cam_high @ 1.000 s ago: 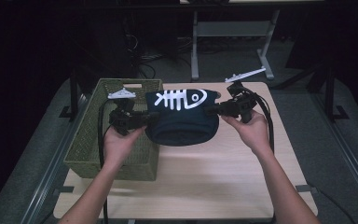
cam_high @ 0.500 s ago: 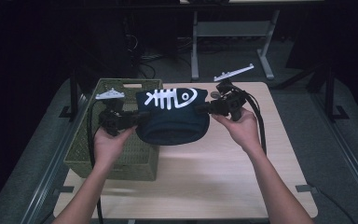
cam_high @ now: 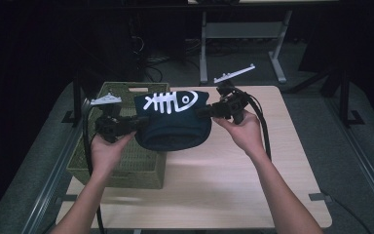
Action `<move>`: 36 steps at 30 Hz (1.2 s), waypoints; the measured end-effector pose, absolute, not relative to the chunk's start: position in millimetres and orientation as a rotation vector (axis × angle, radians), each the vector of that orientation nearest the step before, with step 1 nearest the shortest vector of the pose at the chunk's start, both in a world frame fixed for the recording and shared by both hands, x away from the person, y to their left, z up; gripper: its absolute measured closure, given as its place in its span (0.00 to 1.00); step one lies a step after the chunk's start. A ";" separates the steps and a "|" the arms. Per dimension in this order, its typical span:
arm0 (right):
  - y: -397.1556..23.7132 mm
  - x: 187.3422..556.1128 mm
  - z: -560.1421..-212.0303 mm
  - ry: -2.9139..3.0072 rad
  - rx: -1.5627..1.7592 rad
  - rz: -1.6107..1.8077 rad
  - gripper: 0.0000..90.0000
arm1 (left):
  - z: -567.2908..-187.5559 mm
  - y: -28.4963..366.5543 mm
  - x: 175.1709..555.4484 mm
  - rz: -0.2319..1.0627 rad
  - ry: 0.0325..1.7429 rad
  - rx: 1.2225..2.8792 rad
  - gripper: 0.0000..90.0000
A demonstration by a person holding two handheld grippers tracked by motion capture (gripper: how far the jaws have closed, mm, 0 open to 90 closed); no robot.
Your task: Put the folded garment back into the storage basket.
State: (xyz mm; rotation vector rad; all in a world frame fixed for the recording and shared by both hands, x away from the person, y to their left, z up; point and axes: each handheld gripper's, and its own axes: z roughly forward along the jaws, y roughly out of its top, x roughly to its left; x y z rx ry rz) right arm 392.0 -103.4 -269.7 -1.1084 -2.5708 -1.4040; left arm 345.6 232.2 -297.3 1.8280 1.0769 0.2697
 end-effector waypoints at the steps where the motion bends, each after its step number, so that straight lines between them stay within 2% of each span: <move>1: -101.3 392.3 -269.1 -2.570 -1.109 -1.401 0.84 | -297.5 234.1 345.4 0.272 1.081 1.825 0.80; 36: -51.0 406.3 -272.5 -2.575 -1.040 -1.381 0.84 | -298.7 277.6 339.0 0.318 1.152 1.805 0.80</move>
